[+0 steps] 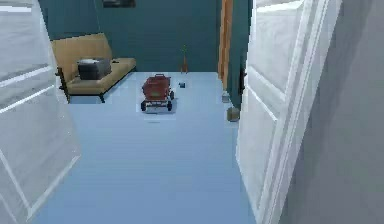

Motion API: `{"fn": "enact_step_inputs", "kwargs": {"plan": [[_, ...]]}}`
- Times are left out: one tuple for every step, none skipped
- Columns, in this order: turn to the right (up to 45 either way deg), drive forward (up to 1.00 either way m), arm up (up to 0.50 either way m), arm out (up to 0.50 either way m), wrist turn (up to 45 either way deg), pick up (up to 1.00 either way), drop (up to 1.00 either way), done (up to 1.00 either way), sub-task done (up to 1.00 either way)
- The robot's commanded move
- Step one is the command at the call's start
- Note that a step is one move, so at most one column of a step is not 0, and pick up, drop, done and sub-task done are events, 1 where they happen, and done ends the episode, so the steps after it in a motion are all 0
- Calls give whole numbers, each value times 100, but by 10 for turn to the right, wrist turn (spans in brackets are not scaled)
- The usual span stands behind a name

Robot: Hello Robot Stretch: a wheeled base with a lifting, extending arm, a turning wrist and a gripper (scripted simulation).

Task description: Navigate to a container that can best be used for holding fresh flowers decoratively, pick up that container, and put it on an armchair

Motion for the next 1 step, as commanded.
{"fn": "enact_step_inputs", "kwargs": {"plan": [[-450, 0, 0, 0, 0, 0, 0, 0, 0]]}}
